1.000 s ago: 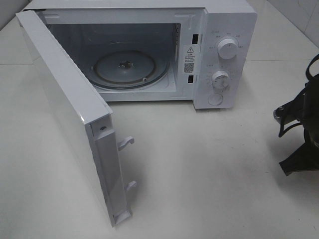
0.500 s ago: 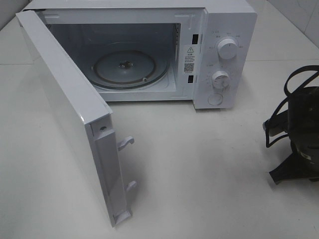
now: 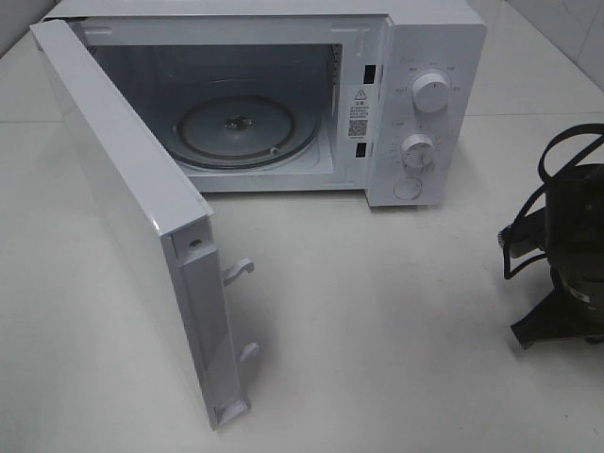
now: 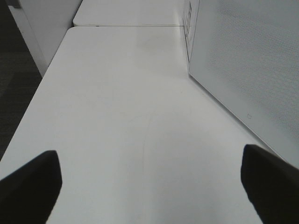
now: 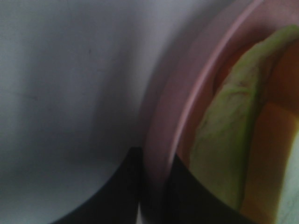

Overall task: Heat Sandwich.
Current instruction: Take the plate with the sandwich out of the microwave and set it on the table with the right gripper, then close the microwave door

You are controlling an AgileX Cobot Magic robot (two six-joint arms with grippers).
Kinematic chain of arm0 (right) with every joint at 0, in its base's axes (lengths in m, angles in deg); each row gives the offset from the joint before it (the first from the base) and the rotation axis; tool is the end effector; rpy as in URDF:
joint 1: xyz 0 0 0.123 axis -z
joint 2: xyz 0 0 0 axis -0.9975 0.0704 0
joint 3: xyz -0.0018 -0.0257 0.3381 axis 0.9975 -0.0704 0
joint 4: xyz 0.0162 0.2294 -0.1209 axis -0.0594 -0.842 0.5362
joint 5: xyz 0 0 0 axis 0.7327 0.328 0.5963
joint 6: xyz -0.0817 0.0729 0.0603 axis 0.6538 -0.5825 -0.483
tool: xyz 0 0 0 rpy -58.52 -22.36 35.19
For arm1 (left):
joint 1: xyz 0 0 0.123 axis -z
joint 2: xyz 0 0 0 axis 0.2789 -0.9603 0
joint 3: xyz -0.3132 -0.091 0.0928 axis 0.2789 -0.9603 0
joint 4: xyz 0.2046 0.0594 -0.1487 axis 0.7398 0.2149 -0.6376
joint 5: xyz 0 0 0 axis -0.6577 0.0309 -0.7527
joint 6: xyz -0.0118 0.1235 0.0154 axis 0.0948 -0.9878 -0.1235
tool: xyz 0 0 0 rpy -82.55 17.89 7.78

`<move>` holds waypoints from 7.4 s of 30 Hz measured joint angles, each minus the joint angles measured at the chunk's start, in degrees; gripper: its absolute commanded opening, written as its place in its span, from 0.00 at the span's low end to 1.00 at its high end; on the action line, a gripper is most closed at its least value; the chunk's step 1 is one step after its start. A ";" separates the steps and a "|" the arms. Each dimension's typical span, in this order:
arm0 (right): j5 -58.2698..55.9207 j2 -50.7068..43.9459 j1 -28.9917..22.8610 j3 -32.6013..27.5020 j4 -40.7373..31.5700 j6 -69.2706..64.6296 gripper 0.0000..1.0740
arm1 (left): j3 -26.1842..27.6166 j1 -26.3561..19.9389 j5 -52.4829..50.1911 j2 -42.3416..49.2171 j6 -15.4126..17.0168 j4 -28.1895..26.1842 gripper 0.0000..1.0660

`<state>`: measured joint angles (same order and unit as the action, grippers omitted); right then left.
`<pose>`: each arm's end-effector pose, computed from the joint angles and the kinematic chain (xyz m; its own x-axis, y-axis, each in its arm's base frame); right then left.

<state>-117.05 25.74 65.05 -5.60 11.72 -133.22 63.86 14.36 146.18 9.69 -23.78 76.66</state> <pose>0.2683 0.0333 0.1090 -0.9682 -0.2060 -0.1418 -0.1101 0.8601 -0.4982 -0.0217 -0.0027 0.2672 -0.4364 -0.0032 -0.8997 -0.0133 0.9999 0.0029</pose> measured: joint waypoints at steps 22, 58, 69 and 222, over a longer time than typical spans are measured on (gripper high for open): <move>-0.63 -24.35 0.00 0.00 -23.55 33.75 0.77 | 0.00 0.00 0.00 0.00 0.00 0.00 0.92; -22.35 -74.94 0.00 0.00 -45.78 53.34 0.71 | 0.00 0.00 0.00 0.00 0.00 0.00 0.92; -23.43 -91.39 3.09 -2.06 -47.10 53.34 0.71 | 0.00 0.00 0.00 0.00 0.00 0.00 0.92; -21.72 -105.08 13.98 -7.33 -51.34 56.67 0.71 | -10.77 17.76 -98.72 -79.07 -0.34 5.73 0.00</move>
<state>-138.77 -79.34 79.03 -12.93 -39.61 -76.55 53.09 32.12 47.46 -69.38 -24.13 82.39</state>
